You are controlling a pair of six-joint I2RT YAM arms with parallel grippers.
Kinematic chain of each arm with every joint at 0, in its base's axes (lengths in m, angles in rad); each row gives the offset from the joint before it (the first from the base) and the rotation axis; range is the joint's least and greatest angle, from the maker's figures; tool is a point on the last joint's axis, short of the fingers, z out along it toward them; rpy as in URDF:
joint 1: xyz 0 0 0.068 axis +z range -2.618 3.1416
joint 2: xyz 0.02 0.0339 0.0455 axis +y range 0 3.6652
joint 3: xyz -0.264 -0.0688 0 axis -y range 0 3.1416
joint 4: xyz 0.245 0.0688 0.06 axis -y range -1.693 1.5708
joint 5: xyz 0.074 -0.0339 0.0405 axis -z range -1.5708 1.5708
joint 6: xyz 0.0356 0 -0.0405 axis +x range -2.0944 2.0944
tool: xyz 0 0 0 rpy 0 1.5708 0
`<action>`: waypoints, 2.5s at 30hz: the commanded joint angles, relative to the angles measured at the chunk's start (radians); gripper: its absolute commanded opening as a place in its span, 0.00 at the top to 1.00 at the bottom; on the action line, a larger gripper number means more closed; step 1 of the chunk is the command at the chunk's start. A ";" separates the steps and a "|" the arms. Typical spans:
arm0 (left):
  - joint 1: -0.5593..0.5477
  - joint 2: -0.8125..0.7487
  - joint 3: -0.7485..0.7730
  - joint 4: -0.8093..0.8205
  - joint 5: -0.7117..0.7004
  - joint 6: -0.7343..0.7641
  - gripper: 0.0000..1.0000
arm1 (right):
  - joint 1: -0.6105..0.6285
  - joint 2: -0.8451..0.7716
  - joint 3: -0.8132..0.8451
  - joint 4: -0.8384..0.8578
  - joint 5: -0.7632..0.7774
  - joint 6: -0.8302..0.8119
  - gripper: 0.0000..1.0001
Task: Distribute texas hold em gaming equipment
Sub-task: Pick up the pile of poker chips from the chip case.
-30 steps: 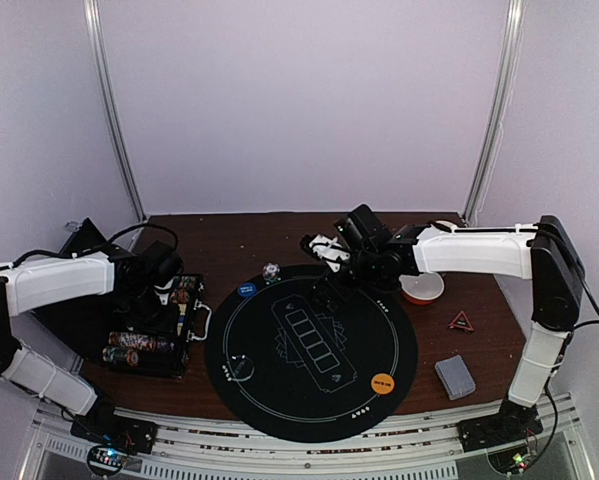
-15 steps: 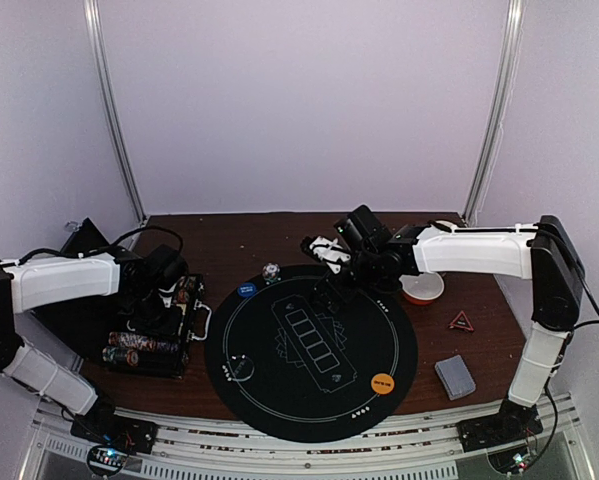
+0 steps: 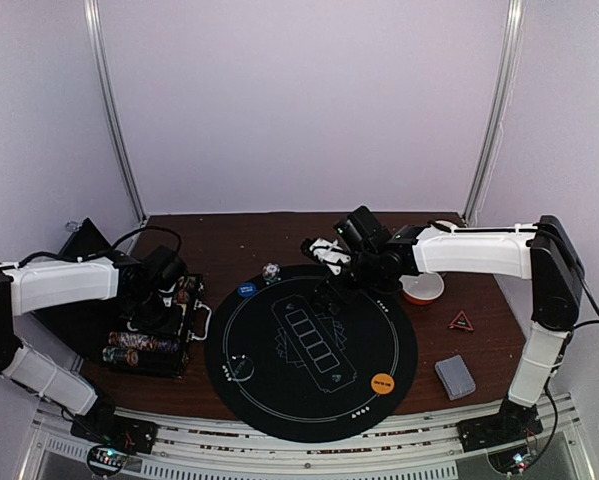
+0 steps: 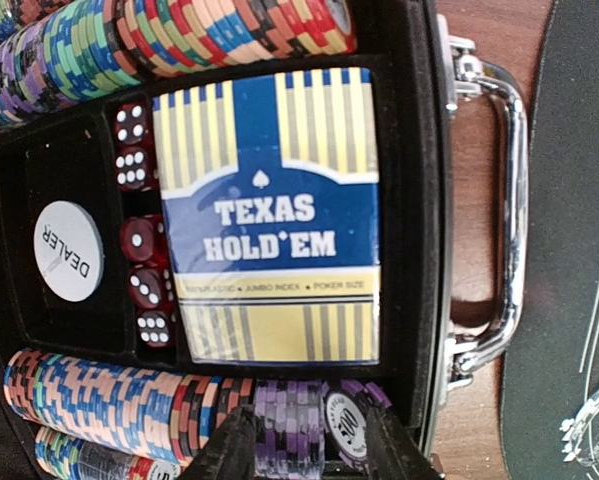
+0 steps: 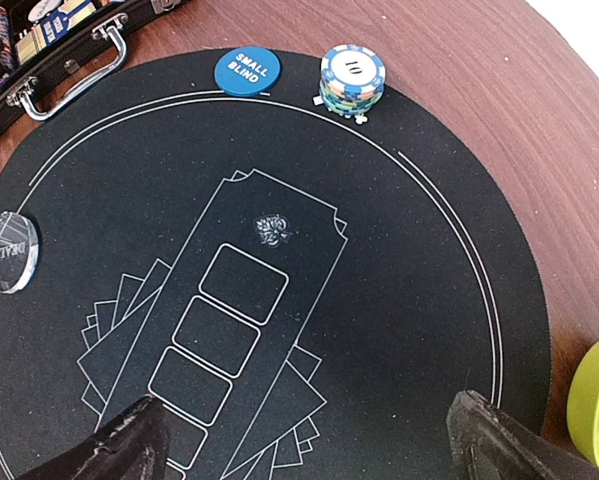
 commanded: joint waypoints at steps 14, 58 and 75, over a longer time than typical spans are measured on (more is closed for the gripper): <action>-0.006 -0.060 0.033 -0.173 -0.034 -0.033 0.52 | 0.003 0.023 0.029 -0.030 -0.025 -0.015 0.00; -0.025 -0.044 0.053 -0.111 -0.075 -0.031 0.43 | 0.004 0.056 0.033 -0.070 -0.054 -0.009 0.00; -0.016 0.030 -0.010 -0.056 -0.073 -0.046 0.49 | 0.004 0.045 0.033 -0.090 -0.058 -0.027 0.00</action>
